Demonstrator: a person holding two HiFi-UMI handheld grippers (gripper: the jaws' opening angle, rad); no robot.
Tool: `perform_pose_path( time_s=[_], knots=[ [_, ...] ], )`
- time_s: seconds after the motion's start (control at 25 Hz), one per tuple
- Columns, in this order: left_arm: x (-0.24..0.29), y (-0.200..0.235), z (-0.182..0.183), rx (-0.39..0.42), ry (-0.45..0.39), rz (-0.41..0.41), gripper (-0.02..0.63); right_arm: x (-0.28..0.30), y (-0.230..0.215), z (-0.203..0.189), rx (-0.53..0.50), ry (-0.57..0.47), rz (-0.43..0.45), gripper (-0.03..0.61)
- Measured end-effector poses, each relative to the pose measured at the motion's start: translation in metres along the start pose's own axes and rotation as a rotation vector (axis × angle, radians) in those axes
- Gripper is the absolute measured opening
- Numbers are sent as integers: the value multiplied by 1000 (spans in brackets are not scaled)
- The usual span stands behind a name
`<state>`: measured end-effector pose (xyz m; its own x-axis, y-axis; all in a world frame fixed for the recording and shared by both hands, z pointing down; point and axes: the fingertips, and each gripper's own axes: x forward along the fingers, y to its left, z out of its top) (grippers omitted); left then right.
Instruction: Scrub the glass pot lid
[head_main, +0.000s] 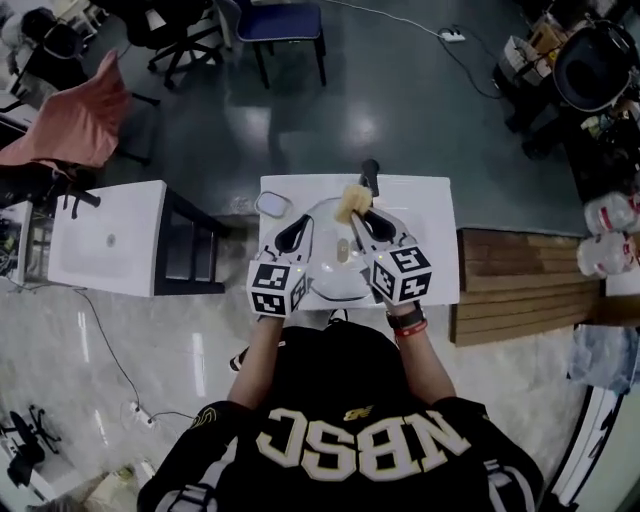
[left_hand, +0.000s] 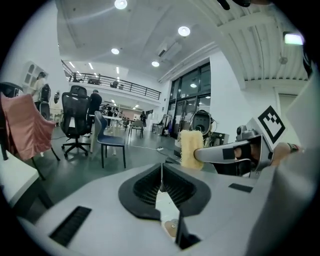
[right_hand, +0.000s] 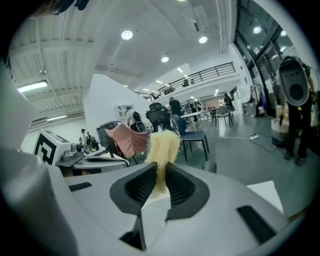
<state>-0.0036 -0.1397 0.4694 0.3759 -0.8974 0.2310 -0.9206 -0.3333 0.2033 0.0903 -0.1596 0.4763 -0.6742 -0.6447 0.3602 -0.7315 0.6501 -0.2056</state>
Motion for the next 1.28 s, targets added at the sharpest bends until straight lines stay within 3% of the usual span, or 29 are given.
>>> perform_pose_path(
  time_s=[0.36,0.68,0.92,1.28],
  knots=[
    [-9,35,-13,-71,8,168,25,24,10,-14,-42,74,132,64],
    [-20,53,-57,-101,111,223,25,45,3,-41,-8,167,120,66],
    [-14,68,-117,-120,287,175,25,66,1,-72,8,233,57,66],
    [-3,72,-195,-177,477,83,23,108,24,-157,17,394,67,67]
  ],
)
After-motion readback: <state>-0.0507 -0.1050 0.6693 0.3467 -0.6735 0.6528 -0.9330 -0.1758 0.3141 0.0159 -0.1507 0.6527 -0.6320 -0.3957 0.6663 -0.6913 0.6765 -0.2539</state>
